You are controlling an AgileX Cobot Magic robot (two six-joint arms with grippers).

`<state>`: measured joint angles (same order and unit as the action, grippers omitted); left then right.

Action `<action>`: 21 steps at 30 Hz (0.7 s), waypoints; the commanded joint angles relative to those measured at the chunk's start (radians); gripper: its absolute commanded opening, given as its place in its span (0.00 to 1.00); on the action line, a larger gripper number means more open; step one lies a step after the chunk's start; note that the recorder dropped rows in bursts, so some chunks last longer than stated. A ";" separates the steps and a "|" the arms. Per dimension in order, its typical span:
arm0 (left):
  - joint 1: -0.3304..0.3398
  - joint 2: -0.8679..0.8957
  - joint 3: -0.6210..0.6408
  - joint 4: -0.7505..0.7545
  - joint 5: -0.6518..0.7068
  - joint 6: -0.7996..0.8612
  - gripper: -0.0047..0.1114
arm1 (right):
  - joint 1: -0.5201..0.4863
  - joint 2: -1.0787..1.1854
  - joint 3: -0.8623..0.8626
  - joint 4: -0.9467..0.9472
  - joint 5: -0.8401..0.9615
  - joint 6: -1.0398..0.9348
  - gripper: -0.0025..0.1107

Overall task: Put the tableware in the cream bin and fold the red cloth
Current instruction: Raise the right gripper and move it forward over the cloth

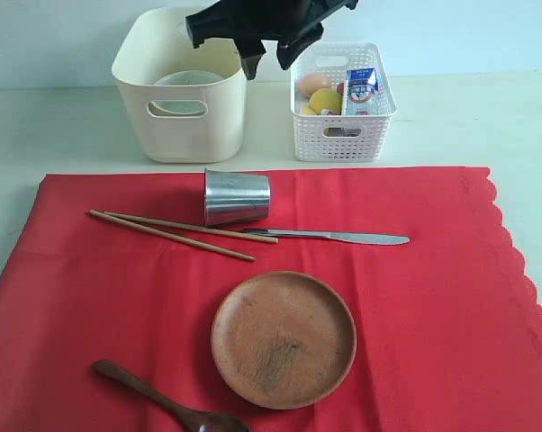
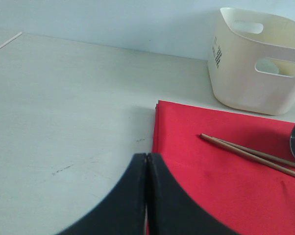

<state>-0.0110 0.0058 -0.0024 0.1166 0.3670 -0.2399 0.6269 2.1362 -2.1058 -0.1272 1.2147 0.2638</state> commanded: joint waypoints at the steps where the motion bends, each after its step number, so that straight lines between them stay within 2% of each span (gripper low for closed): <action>1: 0.002 -0.006 0.002 0.004 -0.007 -0.001 0.04 | 0.001 -0.029 -0.005 0.017 0.006 -0.032 0.40; 12: 0.002 -0.006 0.002 0.004 -0.007 -0.001 0.04 | 0.001 -0.139 0.000 0.078 0.006 -0.114 0.40; 21: 0.002 -0.006 0.002 0.004 -0.007 -0.001 0.04 | 0.001 -0.299 0.214 0.116 -0.024 -0.189 0.40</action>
<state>-0.0110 0.0058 -0.0024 0.1166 0.3670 -0.2399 0.6269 1.8859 -1.9452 -0.0313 1.2178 0.1027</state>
